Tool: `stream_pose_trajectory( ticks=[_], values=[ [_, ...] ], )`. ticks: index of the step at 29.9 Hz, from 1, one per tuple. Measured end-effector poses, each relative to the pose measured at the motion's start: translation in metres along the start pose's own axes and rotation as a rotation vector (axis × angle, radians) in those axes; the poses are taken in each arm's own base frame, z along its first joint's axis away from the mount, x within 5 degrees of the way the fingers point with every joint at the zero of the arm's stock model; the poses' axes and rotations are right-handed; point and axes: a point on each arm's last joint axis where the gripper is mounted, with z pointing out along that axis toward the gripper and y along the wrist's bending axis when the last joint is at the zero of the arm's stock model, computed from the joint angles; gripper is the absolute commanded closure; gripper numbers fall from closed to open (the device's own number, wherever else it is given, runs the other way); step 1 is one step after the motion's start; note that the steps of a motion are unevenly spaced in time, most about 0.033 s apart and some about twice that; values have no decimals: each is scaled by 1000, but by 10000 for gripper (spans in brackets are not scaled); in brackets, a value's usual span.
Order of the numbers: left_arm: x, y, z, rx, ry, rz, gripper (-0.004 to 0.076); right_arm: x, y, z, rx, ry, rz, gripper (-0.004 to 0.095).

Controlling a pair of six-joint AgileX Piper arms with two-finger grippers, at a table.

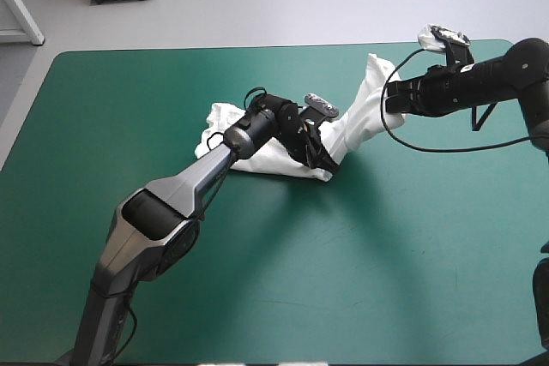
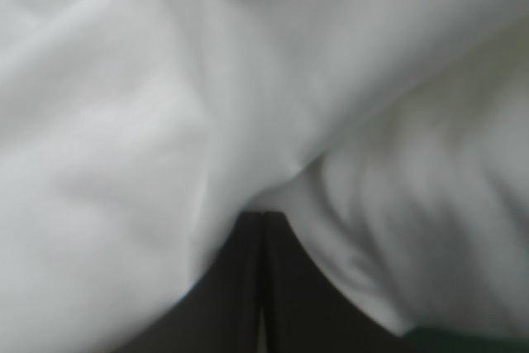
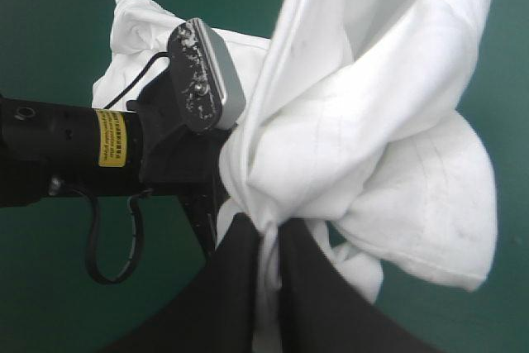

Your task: Fold the cloth

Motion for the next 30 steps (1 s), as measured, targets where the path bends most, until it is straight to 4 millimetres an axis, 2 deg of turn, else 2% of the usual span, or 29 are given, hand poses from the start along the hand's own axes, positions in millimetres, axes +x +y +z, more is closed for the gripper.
stream_pose_trajectory(
  ticks=[2,5,11,15,18,24,28,30],
  values=[
    [3,6,-14,-11,33,5,746,0,0,0,0,0,-1,925],
    [6,10,-48,-47,62,31,746,0,0,0,0,-2,-2,925],
    [8,-2,-132,-89,-16,60,746,-5,4,-5,-1,-23,-23,925],
    [20,-12,-175,-106,-62,68,746,-8,11,-8,-11,-40,-52,925],
    [39,-19,-197,-116,-63,57,746,-8,21,-5,-28,-32,-83,924],
    [95,-34,-226,-123,-21,-13,746,-6,43,8,-60,-26,-146,925],
    [137,-49,-247,-90,-31,-74,746,-6,56,25,-83,-26,-177,925],
    [151,-56,-256,-69,-46,-89,746,-6,62,34,-95,-22,-195,925]
  ],
)
